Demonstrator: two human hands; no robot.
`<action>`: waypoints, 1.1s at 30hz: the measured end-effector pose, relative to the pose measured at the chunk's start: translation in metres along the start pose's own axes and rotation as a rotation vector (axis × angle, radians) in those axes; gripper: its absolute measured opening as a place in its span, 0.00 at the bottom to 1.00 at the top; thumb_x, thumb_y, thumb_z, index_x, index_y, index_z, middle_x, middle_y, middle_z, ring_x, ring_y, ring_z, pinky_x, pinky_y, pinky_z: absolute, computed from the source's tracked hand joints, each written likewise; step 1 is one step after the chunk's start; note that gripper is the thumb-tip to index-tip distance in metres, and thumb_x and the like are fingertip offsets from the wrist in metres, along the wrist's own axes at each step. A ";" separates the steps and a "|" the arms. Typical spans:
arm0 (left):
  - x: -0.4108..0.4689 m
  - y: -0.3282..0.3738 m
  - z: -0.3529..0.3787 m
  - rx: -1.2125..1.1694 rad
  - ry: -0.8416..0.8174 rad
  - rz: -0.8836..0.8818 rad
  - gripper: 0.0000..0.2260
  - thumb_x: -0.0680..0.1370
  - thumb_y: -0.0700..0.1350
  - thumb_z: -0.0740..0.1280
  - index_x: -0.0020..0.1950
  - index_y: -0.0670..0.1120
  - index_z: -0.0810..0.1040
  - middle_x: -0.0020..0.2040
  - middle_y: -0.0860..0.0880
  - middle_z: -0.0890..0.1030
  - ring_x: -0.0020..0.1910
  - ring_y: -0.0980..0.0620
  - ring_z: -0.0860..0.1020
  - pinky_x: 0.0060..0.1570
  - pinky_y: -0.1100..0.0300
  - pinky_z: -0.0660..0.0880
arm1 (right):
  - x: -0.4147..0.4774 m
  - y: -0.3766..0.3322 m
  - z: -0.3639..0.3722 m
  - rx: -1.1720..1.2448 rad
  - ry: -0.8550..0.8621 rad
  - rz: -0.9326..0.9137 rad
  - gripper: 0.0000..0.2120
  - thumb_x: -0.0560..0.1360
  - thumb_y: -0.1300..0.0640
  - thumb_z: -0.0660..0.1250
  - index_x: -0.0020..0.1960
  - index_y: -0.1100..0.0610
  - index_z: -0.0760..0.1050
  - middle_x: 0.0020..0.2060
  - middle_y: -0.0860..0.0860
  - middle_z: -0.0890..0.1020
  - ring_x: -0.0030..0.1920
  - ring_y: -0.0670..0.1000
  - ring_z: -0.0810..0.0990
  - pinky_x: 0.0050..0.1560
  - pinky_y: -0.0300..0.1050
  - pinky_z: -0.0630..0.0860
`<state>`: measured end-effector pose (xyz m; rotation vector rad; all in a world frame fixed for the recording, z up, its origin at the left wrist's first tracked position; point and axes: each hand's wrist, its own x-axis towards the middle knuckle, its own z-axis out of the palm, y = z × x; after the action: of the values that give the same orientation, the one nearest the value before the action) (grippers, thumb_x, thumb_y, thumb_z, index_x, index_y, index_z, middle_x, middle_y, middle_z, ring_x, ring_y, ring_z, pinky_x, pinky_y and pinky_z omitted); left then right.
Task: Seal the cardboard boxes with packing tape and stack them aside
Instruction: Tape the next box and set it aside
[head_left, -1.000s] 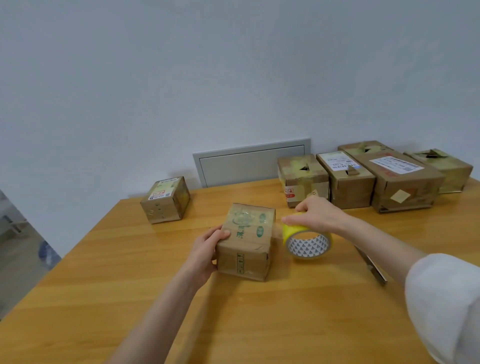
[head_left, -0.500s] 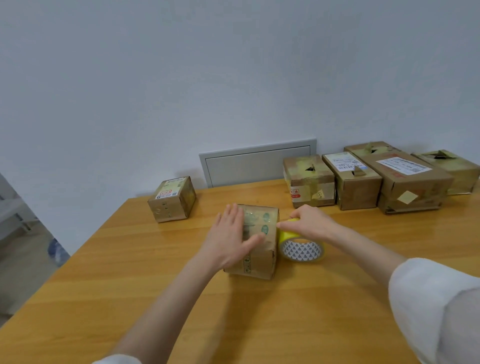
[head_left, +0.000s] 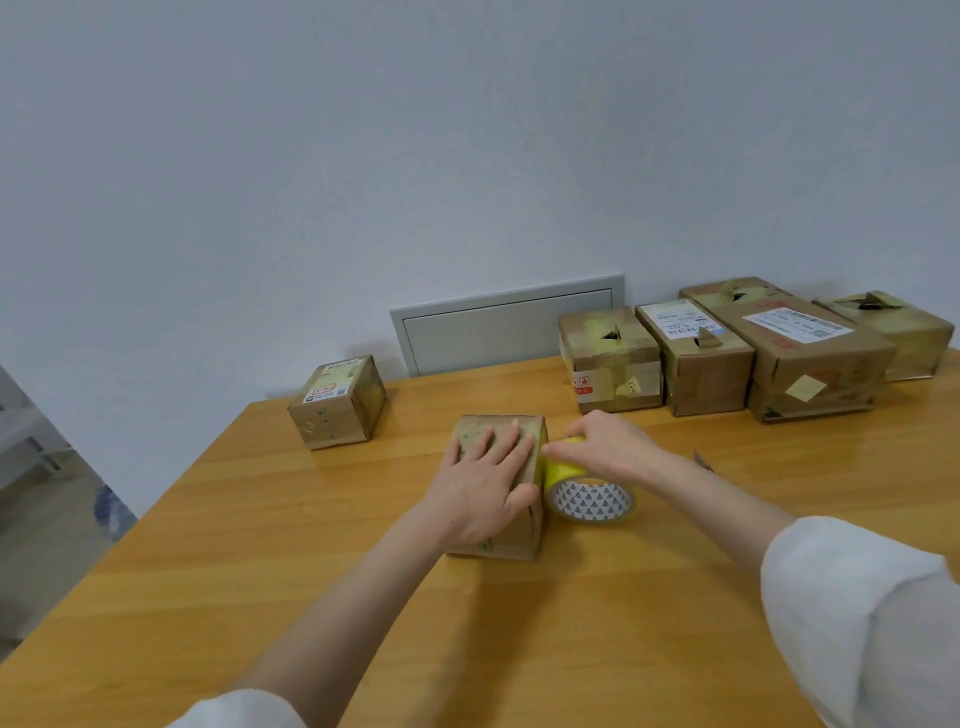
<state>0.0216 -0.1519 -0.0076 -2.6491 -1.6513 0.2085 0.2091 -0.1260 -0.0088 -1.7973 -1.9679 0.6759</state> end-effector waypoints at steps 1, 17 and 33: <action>0.000 0.000 0.000 -0.015 0.005 0.005 0.27 0.82 0.59 0.46 0.78 0.55 0.41 0.79 0.54 0.40 0.78 0.49 0.41 0.74 0.45 0.39 | -0.001 0.000 -0.001 -0.004 0.001 0.002 0.28 0.73 0.36 0.63 0.67 0.51 0.74 0.65 0.50 0.76 0.63 0.53 0.75 0.58 0.49 0.73; -0.004 0.009 -0.015 -0.333 0.044 -0.466 0.44 0.66 0.68 0.65 0.76 0.53 0.55 0.74 0.41 0.60 0.67 0.38 0.67 0.61 0.44 0.72 | -0.007 -0.003 -0.013 0.180 -0.108 -0.034 0.25 0.69 0.30 0.64 0.43 0.53 0.79 0.39 0.47 0.79 0.39 0.47 0.78 0.40 0.40 0.72; -0.026 -0.011 0.010 -1.558 0.243 -0.454 0.12 0.75 0.51 0.66 0.57 0.60 0.77 0.48 0.54 0.83 0.45 0.54 0.80 0.39 0.58 0.76 | 0.002 -0.046 -0.065 0.500 -0.065 -0.322 0.20 0.74 0.41 0.67 0.35 0.57 0.77 0.30 0.49 0.75 0.31 0.47 0.73 0.40 0.44 0.69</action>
<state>-0.0010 -0.1704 -0.0142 -2.3703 -2.8356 -2.0355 0.2096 -0.1209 0.0708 -1.1492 -1.8549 1.0127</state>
